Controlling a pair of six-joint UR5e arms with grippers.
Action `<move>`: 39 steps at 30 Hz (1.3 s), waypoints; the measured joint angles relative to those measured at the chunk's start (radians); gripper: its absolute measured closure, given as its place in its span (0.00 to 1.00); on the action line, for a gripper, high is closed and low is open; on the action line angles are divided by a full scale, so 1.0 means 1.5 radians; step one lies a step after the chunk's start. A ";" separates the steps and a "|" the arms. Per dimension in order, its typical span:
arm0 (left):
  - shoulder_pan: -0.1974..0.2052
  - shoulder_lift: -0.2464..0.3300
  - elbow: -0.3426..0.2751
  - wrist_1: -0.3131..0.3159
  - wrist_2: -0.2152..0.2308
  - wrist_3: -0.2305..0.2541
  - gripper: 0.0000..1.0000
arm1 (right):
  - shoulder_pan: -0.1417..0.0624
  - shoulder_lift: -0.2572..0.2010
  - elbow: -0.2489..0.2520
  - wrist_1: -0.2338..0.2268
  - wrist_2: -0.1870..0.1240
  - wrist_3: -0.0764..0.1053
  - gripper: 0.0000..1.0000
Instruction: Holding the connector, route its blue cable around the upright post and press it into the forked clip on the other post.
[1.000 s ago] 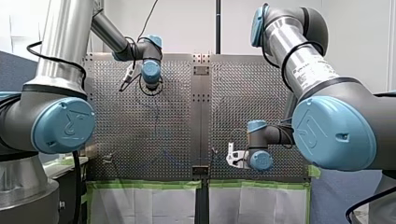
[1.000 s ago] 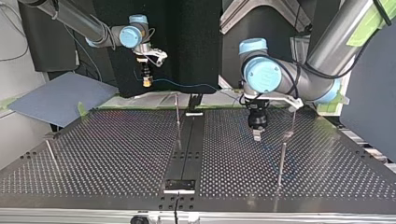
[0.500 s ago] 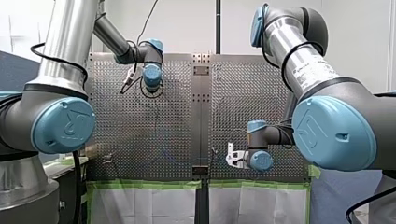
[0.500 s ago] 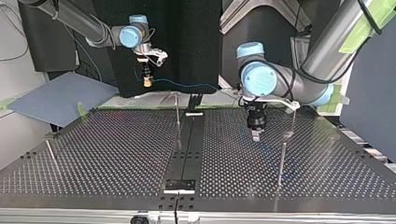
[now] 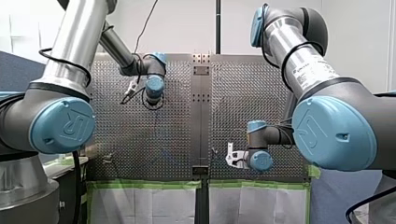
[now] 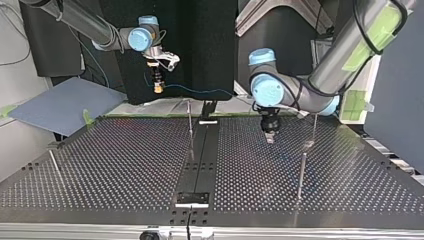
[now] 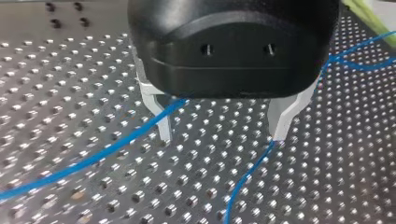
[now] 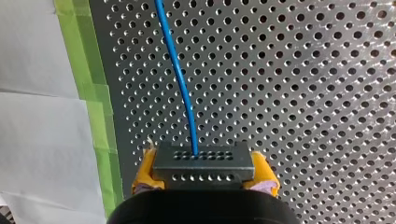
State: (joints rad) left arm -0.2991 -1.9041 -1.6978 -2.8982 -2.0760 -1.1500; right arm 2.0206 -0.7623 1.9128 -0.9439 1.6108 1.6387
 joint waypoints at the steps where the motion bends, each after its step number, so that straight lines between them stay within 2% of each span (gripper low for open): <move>1: -0.002 -0.006 0.000 -0.001 0.000 0.001 0.00 | 0.000 0.000 0.000 0.000 0.000 0.000 1.00; 6: -0.012 -0.033 0.000 -0.006 -0.009 0.005 0.00 | 0.000 0.000 0.000 0.000 0.000 0.000 1.00; 14: -0.028 -0.079 0.000 -0.012 -0.042 -0.007 0.00 | 0.001 0.000 0.000 0.001 0.000 0.000 1.00; 26: -0.030 -0.110 0.001 0.009 -0.090 -0.013 0.00 | 0.004 0.000 -0.001 0.001 0.000 0.000 1.00; 39: -0.023 -0.178 0.002 0.042 -0.095 -0.015 0.00 | 0.005 0.000 -0.003 -0.001 0.000 0.000 1.00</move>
State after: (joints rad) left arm -0.3341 -2.1717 -1.6952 -2.8345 -2.2186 -1.1728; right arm 2.0275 -0.7621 1.9081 -0.9457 1.6108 1.6387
